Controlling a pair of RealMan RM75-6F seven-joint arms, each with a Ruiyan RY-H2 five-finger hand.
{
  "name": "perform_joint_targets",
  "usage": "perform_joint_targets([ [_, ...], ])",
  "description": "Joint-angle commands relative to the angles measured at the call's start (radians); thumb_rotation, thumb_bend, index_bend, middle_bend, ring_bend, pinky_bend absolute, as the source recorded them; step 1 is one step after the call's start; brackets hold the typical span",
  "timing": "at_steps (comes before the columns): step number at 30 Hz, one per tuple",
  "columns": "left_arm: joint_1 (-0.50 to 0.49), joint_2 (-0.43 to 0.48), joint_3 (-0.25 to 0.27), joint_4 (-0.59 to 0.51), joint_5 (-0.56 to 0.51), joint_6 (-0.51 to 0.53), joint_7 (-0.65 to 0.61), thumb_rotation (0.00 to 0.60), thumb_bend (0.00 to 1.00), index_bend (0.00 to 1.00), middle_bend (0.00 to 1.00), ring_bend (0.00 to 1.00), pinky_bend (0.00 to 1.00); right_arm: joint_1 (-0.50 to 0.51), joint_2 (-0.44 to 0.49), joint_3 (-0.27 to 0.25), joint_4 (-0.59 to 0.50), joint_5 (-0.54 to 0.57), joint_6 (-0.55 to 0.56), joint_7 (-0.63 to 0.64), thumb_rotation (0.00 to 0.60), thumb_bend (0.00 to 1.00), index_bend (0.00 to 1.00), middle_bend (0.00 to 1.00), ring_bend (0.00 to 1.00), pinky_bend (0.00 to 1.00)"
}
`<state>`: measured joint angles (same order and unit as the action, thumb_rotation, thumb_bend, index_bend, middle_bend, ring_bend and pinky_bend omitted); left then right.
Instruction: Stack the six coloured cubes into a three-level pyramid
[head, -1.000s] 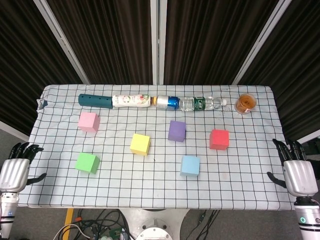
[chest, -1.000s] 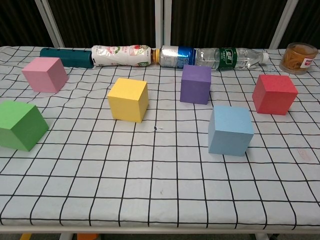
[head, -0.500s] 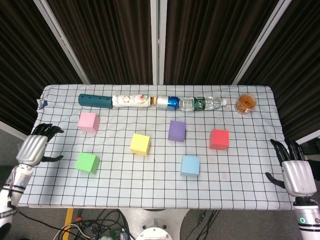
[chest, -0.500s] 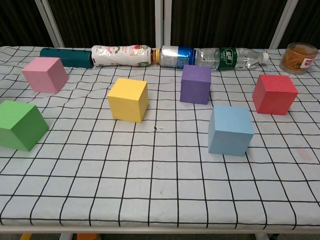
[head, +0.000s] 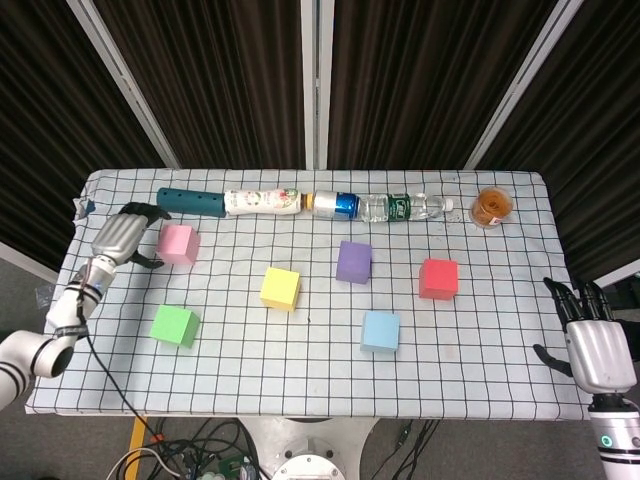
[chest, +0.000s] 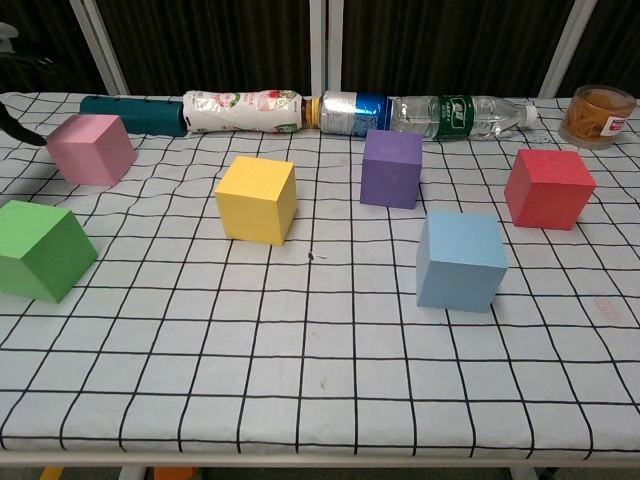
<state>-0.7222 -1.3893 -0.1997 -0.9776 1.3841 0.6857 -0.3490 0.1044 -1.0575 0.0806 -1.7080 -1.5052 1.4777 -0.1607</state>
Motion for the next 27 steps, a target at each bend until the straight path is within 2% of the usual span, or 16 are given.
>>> perform_joint_targets([
  [1, -0.054, -0.058, 0.010, 0.083, -0.016, -0.067, -0.015, 0.600, 0.04, 0.22, 0.16, 0.10, 0.09, 0.001, 0.000, 0.001, 0.001, 0.003, -0.003, 0.001, 0.600, 0.09, 0.01, 0.15, 0.02, 0.07],
  [7, -0.089, -0.113, 0.033, 0.195, -0.033, -0.142, -0.013, 0.600, 0.04, 0.22, 0.16, 0.10, 0.09, 0.005, -0.002, 0.002, 0.004, 0.012, -0.013, 0.003, 0.600, 0.09, 0.01, 0.15, 0.02, 0.07],
  [12, -0.087, -0.125, 0.050, 0.217, -0.027, -0.151, -0.051, 0.600, 0.04, 0.27, 0.18, 0.11, 0.09, 0.008, -0.005, 0.001, 0.005, 0.018, -0.021, 0.003, 0.600, 0.09, 0.01, 0.15, 0.02, 0.07],
  [14, -0.087, -0.135, 0.055, 0.231, -0.019, -0.141, -0.066, 0.600, 0.05, 0.31, 0.23, 0.15, 0.11, 0.009, -0.006, 0.001, 0.004, 0.018, -0.023, 0.001, 0.600, 0.09, 0.01, 0.15, 0.02, 0.07],
  [18, -0.091, -0.157, 0.062, 0.257, -0.003, -0.112, -0.090, 0.600, 0.09, 0.39, 0.37, 0.30, 0.22, 0.011, -0.009, 0.001, 0.001, 0.017, -0.023, -0.001, 0.600, 0.09, 0.01, 0.15, 0.02, 0.07],
  [23, -0.093, -0.131, 0.080, 0.215, 0.032, -0.068, -0.105, 0.600, 0.11, 0.44, 0.46, 0.39, 0.25, 0.010, -0.006, -0.002, -0.002, 0.010, -0.020, -0.001, 0.600, 0.09, 0.01, 0.15, 0.02, 0.07],
  [27, -0.081, -0.070, 0.088, 0.084, 0.051, -0.018, -0.104, 0.600, 0.11, 0.44, 0.47, 0.40, 0.25, 0.007, -0.006, -0.005, 0.002, 0.006, -0.017, 0.005, 0.600, 0.09, 0.01, 0.15, 0.02, 0.07],
])
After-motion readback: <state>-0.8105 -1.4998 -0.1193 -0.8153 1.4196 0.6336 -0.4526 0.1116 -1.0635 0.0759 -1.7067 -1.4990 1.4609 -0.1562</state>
